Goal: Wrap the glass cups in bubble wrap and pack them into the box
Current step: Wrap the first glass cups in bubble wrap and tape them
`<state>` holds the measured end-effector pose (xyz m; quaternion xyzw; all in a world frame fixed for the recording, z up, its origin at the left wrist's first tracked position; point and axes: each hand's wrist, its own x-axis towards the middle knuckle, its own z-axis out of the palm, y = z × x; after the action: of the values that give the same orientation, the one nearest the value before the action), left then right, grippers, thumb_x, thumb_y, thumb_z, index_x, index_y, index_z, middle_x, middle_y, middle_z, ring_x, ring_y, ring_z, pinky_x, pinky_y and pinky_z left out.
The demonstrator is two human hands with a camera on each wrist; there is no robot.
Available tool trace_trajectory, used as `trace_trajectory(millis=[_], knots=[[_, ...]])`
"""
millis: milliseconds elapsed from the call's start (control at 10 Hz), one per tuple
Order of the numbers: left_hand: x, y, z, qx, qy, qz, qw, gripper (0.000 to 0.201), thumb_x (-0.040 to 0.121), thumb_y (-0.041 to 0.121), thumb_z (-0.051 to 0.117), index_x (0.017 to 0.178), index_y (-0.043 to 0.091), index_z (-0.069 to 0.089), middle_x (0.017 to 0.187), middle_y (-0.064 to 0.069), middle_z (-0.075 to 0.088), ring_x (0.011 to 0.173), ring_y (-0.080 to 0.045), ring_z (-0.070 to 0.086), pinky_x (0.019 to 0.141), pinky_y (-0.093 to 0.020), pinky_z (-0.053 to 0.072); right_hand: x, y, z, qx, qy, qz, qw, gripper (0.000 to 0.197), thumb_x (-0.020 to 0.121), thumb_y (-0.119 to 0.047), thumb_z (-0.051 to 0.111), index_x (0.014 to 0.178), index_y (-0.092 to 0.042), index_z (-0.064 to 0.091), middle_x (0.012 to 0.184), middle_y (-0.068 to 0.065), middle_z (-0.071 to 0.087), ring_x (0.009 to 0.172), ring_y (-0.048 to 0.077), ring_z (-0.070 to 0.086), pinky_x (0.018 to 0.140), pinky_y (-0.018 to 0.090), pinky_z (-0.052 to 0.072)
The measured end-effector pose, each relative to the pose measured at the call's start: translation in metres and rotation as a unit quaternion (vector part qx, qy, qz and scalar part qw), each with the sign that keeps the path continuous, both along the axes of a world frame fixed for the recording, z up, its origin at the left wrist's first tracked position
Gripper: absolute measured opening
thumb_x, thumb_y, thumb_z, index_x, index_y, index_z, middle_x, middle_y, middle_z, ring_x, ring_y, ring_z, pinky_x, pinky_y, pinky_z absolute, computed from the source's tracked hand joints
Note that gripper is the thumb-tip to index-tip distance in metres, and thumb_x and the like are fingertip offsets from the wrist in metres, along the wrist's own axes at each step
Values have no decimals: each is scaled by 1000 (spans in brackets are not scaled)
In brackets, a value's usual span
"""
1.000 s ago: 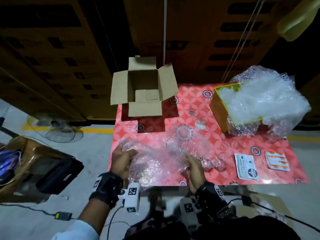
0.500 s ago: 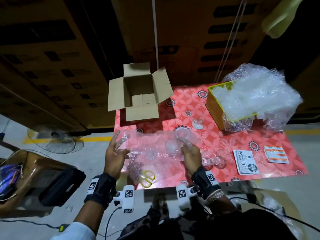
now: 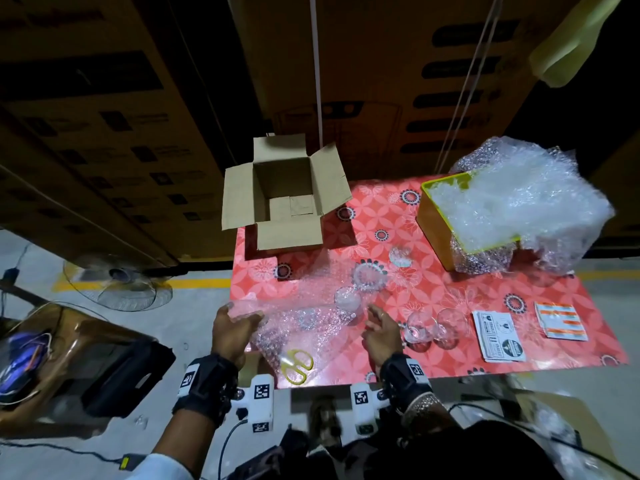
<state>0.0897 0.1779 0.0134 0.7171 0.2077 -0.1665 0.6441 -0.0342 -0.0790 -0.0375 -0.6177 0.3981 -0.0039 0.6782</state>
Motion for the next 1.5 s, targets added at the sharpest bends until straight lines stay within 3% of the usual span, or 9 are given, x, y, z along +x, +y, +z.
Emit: trace_trajectory(millis=[100, 200, 400, 600, 800, 1000, 1200, 1400, 1500], knots=[[-2, 1, 4, -4, -7, 22, 1000, 72, 87, -6, 76, 149, 8, 41, 125, -21, 65, 112, -36, 66, 100, -49, 54, 16, 7, -3, -20, -8, 3, 1000, 74, 84, 21, 56, 140, -28, 51, 116, -4, 67, 99, 14, 61, 81, 37, 58], [4, 8, 4, -19, 8, 38, 999, 76, 88, -11, 71, 151, 10, 36, 125, -27, 64, 114, -42, 66, 103, -55, 52, 35, 13, -2, -49, 24, 8, 998, 46, 82, 11, 65, 119, -15, 61, 94, 0, 65, 84, 20, 63, 75, 40, 62], [16, 20, 4, 1, 12, 36, 999, 79, 86, -13, 72, 153, 7, 35, 123, -31, 66, 113, -43, 66, 103, -57, 51, 58, 6, -59, -98, 45, 45, 993, 29, 67, -14, 66, 89, -23, 51, 86, 10, 66, 80, 29, 67, 72, 58, 61], [21, 16, 9, 69, -2, 1, 998, 54, 90, -3, 69, 141, -2, 49, 133, -27, 61, 100, -29, 59, 86, -43, 51, 45, 12, 20, -69, -40, 24, 997, 47, 77, -10, 77, 102, -44, 56, 95, 10, 61, 83, 28, 64, 76, 58, 62], [27, -6, 10, 59, -31, 16, 998, 58, 90, -3, 70, 144, -1, 46, 124, -15, 59, 102, -25, 53, 88, -36, 44, 29, -20, 93, -143, -149, -47, 977, 55, 79, -14, 85, 124, -25, 56, 116, -13, 60, 106, 0, 56, 84, 16, 48], [17, -48, -3, 60, -29, -28, 997, 85, 82, -7, 70, 155, 9, 29, 110, -23, 64, 92, -34, 65, 78, -45, 57, 12, -66, 141, -252, -197, -116, 940, 57, 77, -17, 87, 126, -21, 58, 120, -3, 65, 113, 14, 61, 94, 24, 49], [-11, -76, -16, 77, 18, -92, 993, 101, 81, -9, 71, 156, 31, 18, 140, -28, 53, 101, -44, 67, 76, -55, 63, 4, -70, 146, -295, -191, -69, 934, 60, 78, -21, 88, 131, -24, 61, 121, -4, 68, 115, 15, 63, 99, 36, 54], [-29, -71, -23, 167, -22, -133, 977, 105, 86, -3, 74, 155, 39, 8, 136, -16, 61, 107, -40, 68, 88, -56, 60, 11, -31, 136, -252, -181, 6, 951, 65, 78, -15, 87, 136, -26, 60, 120, -10, 65, 102, -6, 62, 88, 17, 54], [-37, -67, -22, 183, -32, -150, 971, 107, 86, -4, 74, 155, 42, 6, 137, -15, 62, 109, -39, 68, 90, -55, 60, 21, -12, 120, -306, -178, 71, 933, 67, 76, -27, 88, 135, -36, 58, 114, -15, 63, 110, 11, 59, 99, 36, 49]])
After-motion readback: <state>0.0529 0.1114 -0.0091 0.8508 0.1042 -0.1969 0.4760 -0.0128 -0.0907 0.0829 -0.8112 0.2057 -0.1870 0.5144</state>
